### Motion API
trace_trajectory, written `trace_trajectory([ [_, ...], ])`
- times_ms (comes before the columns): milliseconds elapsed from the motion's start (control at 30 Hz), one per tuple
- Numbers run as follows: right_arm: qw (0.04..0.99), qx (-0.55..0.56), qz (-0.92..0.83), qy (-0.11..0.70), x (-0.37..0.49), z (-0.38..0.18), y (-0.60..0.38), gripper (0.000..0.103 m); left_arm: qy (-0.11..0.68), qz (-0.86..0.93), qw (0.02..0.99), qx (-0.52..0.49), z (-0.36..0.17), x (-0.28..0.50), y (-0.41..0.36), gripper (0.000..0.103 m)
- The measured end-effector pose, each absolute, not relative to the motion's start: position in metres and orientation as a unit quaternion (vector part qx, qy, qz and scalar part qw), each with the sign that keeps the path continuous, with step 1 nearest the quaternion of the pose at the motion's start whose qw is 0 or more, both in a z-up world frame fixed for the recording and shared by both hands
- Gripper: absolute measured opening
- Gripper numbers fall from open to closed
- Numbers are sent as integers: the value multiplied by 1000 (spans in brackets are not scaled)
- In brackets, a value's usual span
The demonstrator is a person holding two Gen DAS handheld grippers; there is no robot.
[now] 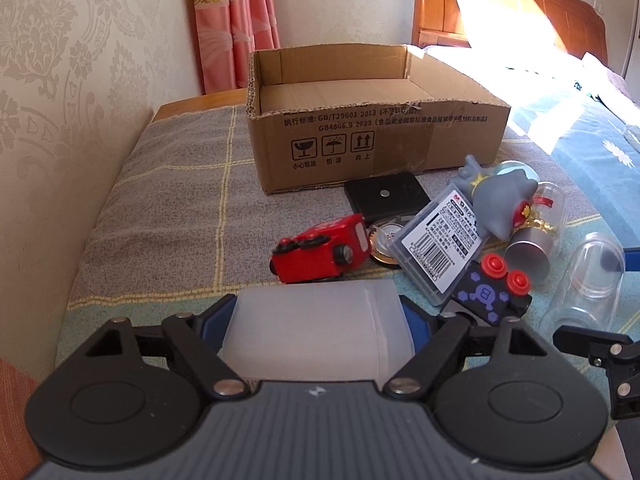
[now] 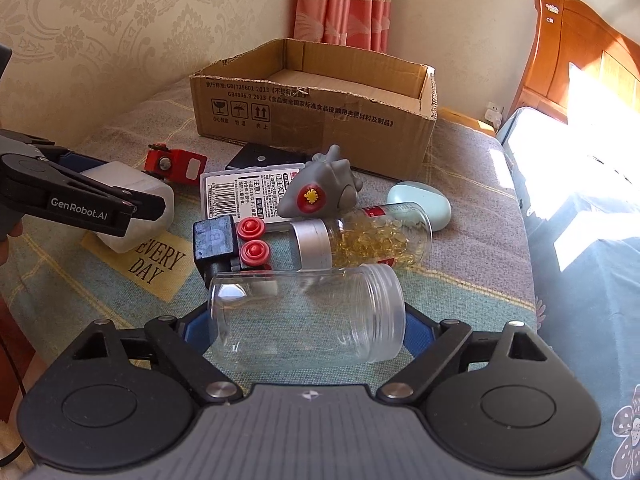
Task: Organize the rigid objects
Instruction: 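Carry the white bottle and clear jar into the cardboard box and release both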
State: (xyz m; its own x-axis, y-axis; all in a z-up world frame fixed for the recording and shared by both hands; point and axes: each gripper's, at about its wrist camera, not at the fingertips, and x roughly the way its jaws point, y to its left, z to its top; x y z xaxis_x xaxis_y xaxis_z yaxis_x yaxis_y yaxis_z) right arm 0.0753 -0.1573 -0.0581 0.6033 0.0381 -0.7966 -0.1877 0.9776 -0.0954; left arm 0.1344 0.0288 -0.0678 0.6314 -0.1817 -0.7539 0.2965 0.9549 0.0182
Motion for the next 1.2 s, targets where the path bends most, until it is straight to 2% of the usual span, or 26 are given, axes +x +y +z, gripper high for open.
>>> trace_trajectory([
  [333,898,-107,80,420,81,-27,-169,93,380,-150,909,81,-30,129,23,83],
  [567,912,-109,88,386,104,2,-177,93,345,-141,924,82,1,155,10,83],
  [833,925,-106,98,352,154,27,-185,93,315,-123,939,66,30,222,-6,83],
  [1200,922,-107,97,358,221,22,-200,93,332,-103,933,91,25,322,-37,83],
])
